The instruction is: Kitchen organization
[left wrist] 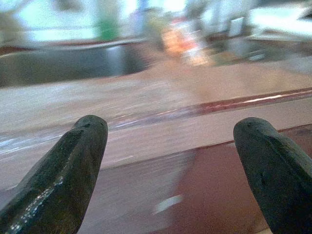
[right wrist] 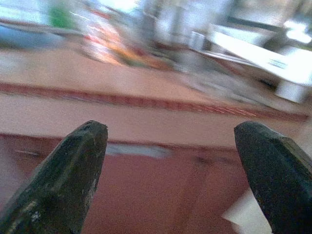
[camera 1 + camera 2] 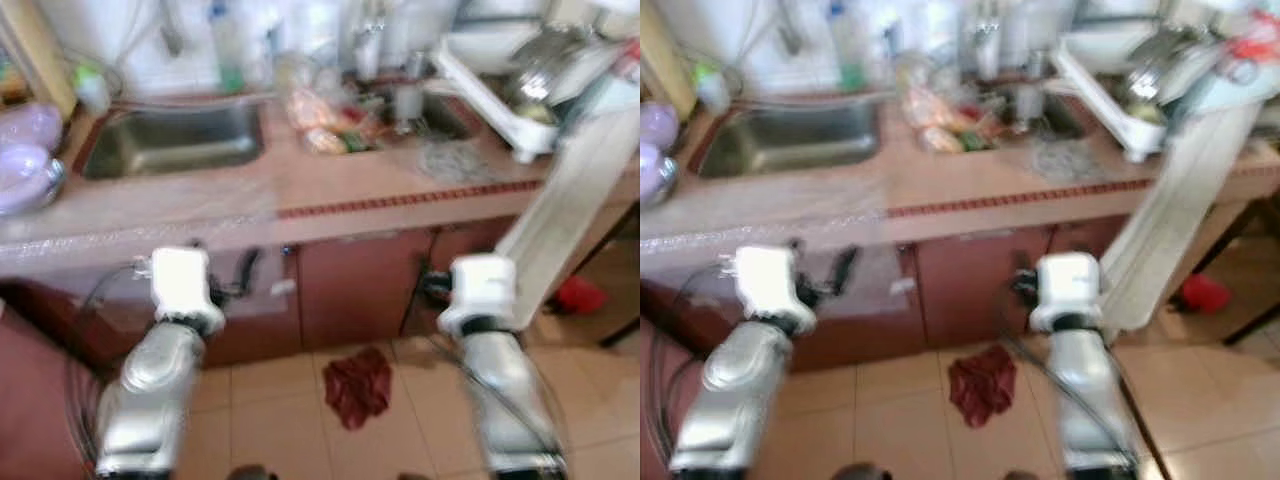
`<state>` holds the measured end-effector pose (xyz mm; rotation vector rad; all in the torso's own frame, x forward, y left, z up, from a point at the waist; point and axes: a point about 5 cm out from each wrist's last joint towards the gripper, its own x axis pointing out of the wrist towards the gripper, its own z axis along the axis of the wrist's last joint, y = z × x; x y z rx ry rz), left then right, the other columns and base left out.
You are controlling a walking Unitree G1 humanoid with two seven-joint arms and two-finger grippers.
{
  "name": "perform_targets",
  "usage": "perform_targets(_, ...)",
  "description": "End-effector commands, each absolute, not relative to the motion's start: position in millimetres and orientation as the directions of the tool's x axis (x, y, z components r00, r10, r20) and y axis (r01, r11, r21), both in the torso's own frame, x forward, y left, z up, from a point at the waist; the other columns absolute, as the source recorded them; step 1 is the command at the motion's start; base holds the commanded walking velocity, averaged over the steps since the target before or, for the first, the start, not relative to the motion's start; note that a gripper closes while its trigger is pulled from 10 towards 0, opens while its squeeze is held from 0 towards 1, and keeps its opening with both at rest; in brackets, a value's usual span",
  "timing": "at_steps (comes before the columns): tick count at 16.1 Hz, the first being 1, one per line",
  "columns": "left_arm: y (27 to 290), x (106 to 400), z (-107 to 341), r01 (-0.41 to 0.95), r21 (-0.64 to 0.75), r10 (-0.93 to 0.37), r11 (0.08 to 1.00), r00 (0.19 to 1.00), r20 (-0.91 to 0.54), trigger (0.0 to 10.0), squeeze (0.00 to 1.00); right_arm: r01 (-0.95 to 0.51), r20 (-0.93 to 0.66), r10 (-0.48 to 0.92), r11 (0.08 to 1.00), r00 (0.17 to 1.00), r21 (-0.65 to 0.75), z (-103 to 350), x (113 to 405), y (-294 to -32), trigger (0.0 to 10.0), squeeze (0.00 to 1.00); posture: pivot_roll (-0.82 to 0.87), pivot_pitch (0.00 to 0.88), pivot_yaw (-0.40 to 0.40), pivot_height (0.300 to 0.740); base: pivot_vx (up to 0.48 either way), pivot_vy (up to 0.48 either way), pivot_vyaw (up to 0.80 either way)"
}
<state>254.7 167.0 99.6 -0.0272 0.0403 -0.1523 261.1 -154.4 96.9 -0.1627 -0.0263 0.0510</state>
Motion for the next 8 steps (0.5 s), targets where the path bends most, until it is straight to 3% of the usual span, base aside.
perform_targets(1, 165.1, 255.5, 102.5, 0.149, -0.026, -0.149, 0.989, 0.989, -0.023, 10.0, 0.0, -0.032, 0.047, 0.04, 0.984, 0.998, -0.174, 102.8, 262.7, -161.5, 10.0, 0.0, -0.01, 0.0, 0.036, 0.74, 0.0, 0.48, 0.0)
perform_targets(2, 165.9, 254.4, 101.6, 0.143, -0.025, -0.144, 0.989, 0.989, -0.026, 10.0, 0.0, -0.033, 0.048, 0.042, 0.984, 0.998, -0.173, 103.1, 262.9, -161.8, 10.0, 0.0, -0.01, 0.0, 0.036, 0.74, 0.0, 0.416, 0.0)
perform_targets(8, 169.5, 248.7, 99.3, 0.116, 0.018, -0.115, 0.993, 0.993, -0.012, 10.0, 0.0, -0.05, 0.036, 0.056, 0.985, 0.998, -0.166, 99.4, 261.8, -158.8, 10.0, 0.0, 0.0, 0.0, 0.032, 0.74, 0.0, 0.0, 0.0)
